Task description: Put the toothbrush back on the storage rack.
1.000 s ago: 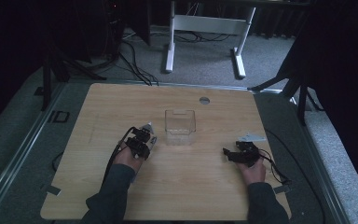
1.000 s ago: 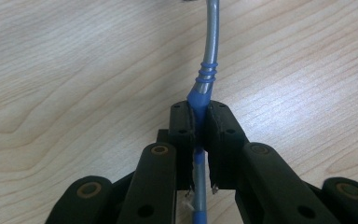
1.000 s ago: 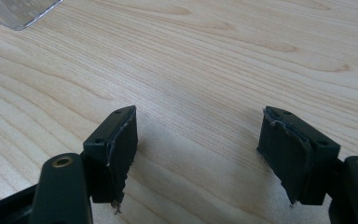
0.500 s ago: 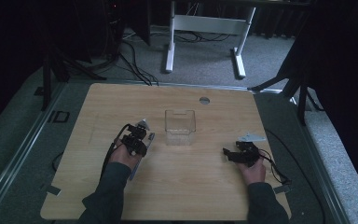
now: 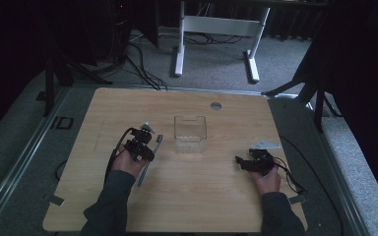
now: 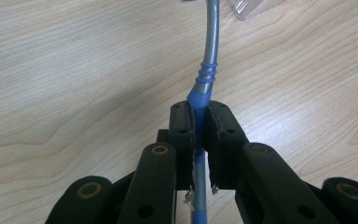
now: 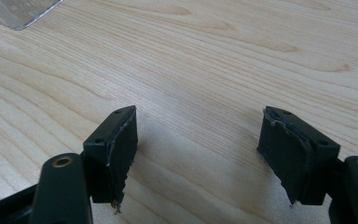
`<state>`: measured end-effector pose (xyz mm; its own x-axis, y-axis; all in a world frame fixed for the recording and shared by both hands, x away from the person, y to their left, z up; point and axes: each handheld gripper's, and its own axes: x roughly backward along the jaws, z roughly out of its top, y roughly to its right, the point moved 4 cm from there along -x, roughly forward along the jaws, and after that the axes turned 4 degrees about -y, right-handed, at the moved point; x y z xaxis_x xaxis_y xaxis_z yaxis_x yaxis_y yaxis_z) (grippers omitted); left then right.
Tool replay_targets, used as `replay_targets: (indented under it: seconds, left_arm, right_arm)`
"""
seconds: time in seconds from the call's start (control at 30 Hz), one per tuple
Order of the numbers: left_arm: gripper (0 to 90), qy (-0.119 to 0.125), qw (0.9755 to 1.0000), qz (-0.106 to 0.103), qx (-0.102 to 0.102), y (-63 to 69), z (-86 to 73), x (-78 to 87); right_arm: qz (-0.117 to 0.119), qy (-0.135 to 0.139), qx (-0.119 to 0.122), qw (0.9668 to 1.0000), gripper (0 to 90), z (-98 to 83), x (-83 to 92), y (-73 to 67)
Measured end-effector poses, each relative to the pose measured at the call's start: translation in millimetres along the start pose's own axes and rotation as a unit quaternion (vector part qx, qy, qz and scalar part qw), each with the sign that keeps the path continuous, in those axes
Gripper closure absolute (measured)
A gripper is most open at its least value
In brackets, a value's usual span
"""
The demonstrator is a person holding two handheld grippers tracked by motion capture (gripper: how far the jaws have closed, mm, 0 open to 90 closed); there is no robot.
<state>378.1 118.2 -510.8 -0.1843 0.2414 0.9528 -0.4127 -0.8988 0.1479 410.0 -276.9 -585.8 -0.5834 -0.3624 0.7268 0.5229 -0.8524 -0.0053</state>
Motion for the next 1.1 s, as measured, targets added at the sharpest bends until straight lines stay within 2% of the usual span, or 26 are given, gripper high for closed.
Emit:
replay_targets:
  seconds: [0.63, 1.1]
  left_arm:
    - [81.4, 0.039, 0.9991, -0.001, -0.018, 0.0, 2.8, 9.4]
    - [81.4, 0.074, 0.997, 0.005, -0.023, 0.2, 4.0, 14.6]
  right_arm:
    - [0.0, 0.0, 0.0, 1.0, 27.6, 0.0, 0.0, 0.0]
    - [0.0, 0.0, 0.0, 1.0, 27.6, 0.0, 0.0, 0.0]
